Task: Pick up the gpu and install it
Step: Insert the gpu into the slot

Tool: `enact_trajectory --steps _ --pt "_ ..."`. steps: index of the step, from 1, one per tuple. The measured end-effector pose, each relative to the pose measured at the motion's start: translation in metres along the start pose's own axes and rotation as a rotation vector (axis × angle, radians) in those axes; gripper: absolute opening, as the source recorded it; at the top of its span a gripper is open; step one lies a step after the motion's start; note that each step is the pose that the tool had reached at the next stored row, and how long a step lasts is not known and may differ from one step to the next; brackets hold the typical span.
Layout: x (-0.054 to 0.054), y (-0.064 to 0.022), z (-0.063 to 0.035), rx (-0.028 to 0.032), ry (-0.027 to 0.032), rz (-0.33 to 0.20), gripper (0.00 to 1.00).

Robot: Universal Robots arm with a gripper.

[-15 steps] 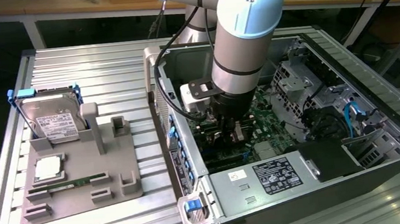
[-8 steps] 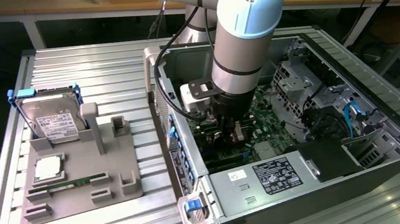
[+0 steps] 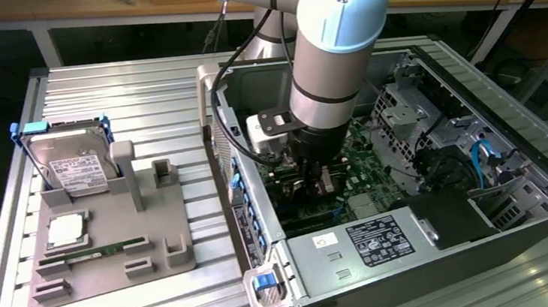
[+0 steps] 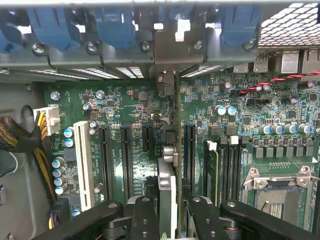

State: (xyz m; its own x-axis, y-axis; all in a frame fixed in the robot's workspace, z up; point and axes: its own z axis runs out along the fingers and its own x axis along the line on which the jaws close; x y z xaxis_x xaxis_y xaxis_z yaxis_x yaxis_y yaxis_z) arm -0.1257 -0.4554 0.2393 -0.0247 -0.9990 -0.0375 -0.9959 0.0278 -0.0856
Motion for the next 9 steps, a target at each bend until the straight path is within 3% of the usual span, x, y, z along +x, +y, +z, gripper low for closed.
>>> enact_trajectory --steps 1,9 --pt "-0.0001 0.0001 0.0002 0.0008 0.0007 0.000 0.33" --pt "0.0002 -0.0002 -0.0002 0.0006 0.0017 -0.001 0.33"
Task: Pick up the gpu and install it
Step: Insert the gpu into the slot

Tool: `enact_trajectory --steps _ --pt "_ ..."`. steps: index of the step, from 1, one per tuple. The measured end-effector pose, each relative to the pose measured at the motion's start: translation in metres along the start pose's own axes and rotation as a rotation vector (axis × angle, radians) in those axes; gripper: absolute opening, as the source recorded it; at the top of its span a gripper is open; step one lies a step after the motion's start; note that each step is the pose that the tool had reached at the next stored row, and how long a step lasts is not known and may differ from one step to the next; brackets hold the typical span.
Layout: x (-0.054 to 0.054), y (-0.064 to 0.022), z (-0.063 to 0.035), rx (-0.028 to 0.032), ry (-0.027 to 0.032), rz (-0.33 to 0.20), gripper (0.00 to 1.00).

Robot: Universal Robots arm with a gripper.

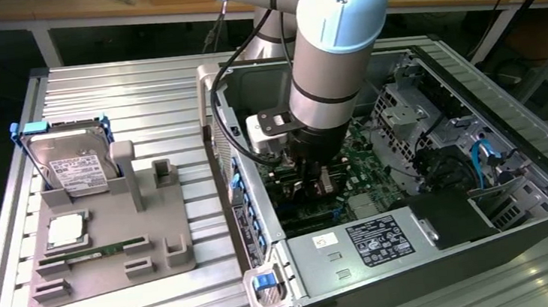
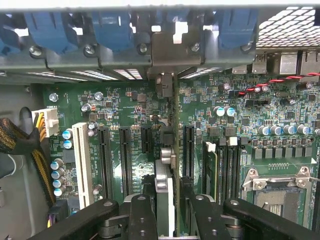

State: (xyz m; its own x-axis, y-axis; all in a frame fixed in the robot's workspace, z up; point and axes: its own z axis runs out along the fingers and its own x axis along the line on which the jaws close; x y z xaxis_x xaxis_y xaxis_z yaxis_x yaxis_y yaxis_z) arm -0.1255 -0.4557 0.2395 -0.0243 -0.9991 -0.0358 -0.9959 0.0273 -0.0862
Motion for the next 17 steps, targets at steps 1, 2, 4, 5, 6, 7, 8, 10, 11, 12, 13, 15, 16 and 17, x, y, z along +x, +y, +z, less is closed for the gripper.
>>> enact_trajectory --steps 1,2,4,5,6,7,8,10,11,12,13,15,16,17 --pt "0.000 0.0000 0.0000 -0.0001 0.0000 0.000 0.33" --pt "0.000 0.0000 0.0000 0.0000 0.0000 0.000 0.34" --pt "0.000 0.0000 0.0000 0.0000 0.0000 0.000 0.41" --pt "0.000 0.0000 0.0000 -0.0001 0.0000 0.000 0.41" --pt "0.000 0.0000 -0.0001 -0.0001 0.0001 0.000 0.41" --pt "0.000 0.0000 -0.0010 -0.0002 0.0003 0.000 0.41" --pt "0.000 -0.0002 -0.0033 -0.0001 0.0002 0.000 0.41" --pt "0.000 -0.0006 -0.0092 0.0004 0.0000 0.000 0.41" --pt "0.000 -0.0007 -0.0126 0.0007 0.0000 0.000 0.41" --pt "-0.001 -0.0008 -0.0155 0.0008 0.0001 0.000 0.41" --pt "-0.001 -0.0009 -0.0180 0.0010 0.0000 0.000 0.41" --pt "-0.001 -0.0013 -0.0234 0.0011 0.0000 0.000 0.41" --pt "-0.001 -0.0014 -0.0263 0.0011 0.0000 0.000 0.41" --pt "-0.001 -0.0017 -0.0295 0.0012 0.0000 0.000 0.41"
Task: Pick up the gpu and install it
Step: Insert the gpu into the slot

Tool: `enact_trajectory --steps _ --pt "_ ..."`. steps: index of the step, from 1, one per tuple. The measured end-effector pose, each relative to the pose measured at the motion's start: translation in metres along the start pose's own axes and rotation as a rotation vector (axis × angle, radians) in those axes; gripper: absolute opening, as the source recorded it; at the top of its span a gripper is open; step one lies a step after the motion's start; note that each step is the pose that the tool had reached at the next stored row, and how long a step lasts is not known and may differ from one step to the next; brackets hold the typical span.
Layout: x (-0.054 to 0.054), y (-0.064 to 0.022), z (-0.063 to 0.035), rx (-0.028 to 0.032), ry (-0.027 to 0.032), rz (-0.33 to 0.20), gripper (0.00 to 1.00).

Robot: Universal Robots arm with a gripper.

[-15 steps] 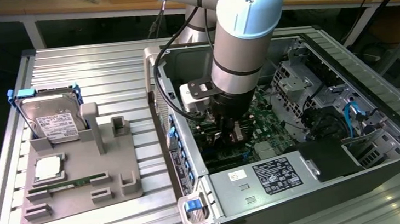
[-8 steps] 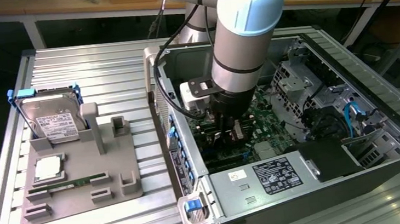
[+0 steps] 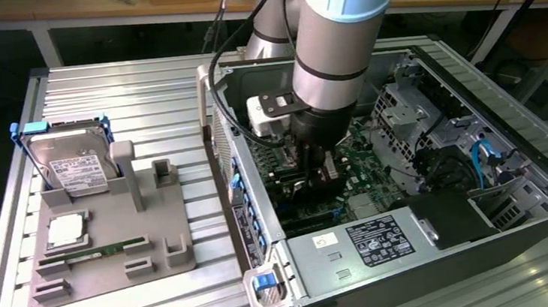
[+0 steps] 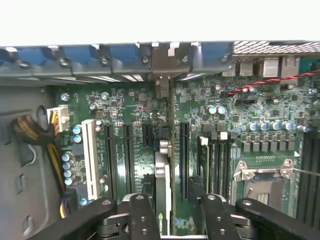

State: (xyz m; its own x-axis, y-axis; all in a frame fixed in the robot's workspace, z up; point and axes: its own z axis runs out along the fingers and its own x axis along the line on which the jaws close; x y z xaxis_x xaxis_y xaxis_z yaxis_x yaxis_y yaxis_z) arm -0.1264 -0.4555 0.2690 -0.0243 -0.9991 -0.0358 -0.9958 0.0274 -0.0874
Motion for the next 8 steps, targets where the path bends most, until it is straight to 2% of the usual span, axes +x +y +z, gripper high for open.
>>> enact_trajectory --steps 3,5,7,8 --pt "-0.0008 -0.0007 -0.0078 0.0000 0.0021 0.000 0.41" --pt "-0.0010 -0.0009 -0.0097 0.0000 0.0023 0.000 0.39" --pt "-0.0015 -0.0008 -0.0097 0.0002 0.0022 0.000 0.26" --pt "-0.0014 -0.0008 -0.0097 0.0001 0.0023 0.000 0.26"
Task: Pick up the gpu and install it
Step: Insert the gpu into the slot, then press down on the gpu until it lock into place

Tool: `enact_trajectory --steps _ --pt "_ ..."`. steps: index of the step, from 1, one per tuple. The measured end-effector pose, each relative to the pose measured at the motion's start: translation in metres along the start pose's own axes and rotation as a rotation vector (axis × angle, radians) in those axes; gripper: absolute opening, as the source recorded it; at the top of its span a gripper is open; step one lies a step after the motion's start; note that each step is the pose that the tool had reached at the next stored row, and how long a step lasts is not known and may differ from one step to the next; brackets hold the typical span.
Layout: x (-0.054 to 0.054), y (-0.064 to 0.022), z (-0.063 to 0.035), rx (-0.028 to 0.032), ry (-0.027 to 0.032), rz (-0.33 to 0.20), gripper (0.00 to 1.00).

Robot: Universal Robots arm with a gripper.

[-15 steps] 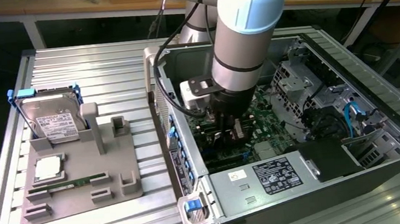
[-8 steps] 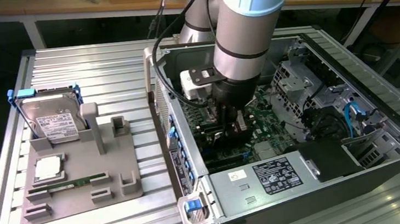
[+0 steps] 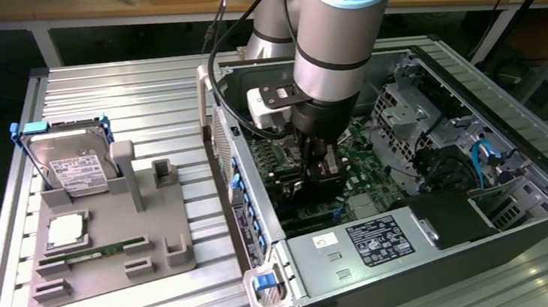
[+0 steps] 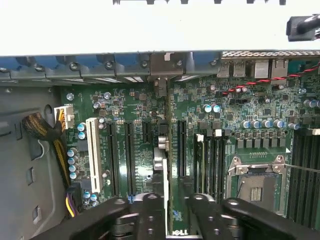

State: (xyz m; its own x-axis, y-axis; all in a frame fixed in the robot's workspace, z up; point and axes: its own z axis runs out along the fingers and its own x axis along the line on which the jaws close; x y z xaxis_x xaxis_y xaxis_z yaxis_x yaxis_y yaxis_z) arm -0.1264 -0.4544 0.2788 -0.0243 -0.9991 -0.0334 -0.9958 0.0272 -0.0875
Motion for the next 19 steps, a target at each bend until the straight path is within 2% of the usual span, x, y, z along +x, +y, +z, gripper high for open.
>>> enact_trajectory --steps 3,19 --pt "0.0000 0.0000 -0.0001 -0.0001 0.0001 0.000 0.11" --pt "0.0000 0.0000 0.0000 -0.0001 0.0001 0.000 0.11"
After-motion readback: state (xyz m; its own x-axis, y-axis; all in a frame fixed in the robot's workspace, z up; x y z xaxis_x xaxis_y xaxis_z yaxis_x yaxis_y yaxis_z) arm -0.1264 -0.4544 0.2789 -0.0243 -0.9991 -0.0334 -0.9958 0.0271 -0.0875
